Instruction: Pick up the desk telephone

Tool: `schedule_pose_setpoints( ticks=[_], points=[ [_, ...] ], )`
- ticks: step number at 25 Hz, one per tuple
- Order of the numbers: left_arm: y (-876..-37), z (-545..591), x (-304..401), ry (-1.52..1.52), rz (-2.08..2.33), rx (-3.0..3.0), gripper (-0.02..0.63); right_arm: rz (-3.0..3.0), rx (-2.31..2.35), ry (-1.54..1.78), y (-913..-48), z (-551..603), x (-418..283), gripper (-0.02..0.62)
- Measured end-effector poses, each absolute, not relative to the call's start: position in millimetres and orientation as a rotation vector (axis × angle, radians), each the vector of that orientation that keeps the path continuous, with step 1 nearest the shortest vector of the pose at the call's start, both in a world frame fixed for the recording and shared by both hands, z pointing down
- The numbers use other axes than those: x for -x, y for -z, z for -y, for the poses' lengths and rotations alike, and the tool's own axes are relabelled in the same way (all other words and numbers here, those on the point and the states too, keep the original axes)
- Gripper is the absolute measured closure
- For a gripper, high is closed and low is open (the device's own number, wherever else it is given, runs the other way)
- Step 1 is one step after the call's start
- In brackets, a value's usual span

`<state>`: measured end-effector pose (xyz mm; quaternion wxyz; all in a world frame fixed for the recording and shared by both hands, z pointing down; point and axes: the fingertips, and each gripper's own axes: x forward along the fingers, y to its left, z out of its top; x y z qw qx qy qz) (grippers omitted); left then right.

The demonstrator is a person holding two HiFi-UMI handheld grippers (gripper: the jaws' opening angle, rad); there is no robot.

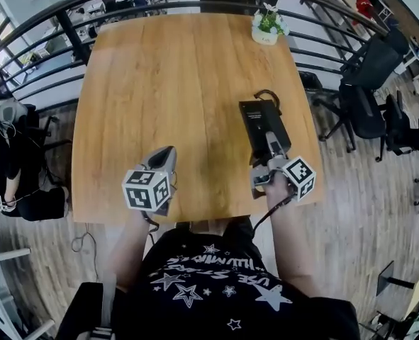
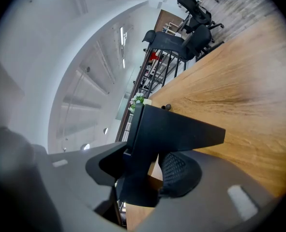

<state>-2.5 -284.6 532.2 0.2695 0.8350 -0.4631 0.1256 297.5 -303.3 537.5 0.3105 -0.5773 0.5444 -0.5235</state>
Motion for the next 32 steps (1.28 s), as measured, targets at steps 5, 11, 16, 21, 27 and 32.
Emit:
schedule_pose_setpoints(
  ticks=[5, 11, 16, 21, 27, 32],
  points=[
    [-542.4, 284.5, 13.4, -0.376, 1.127, -2.306, 0.604, -1.38, 1.559, 1.347, -537.0, 274.8, -278.9, 0.394],
    [-551.8, 298.3, 12.8, -0.407, 1.016, -2.346, 0.604, -1.342, 1.611, 1.329, -534.4, 255.0, -264.3, 0.393],
    [-556.3, 300.0, 5.4, -0.405, 0.964, -2.374, 0.604, -1.304, 1.594, 1.324, -540.5, 239.8, -256.3, 0.393],
    [-553.1, 296.6, -2.3, -0.416, 0.937, -2.395, 0.604, -1.297, 1.555, 1.336, -541.8, 237.2, -245.7, 0.391],
    [-550.8, 272.4, -8.3, -0.434, 0.903, -2.417, 0.604, -1.312, 1.539, 1.343, -538.9, 210.6, -230.8, 0.391],
    [-551.2, 230.3, 0.3, -0.442, 0.895, -2.428, 0.604, -1.323, 1.507, 1.347, -540.1, 166.0, -212.7, 0.39]
  ],
)
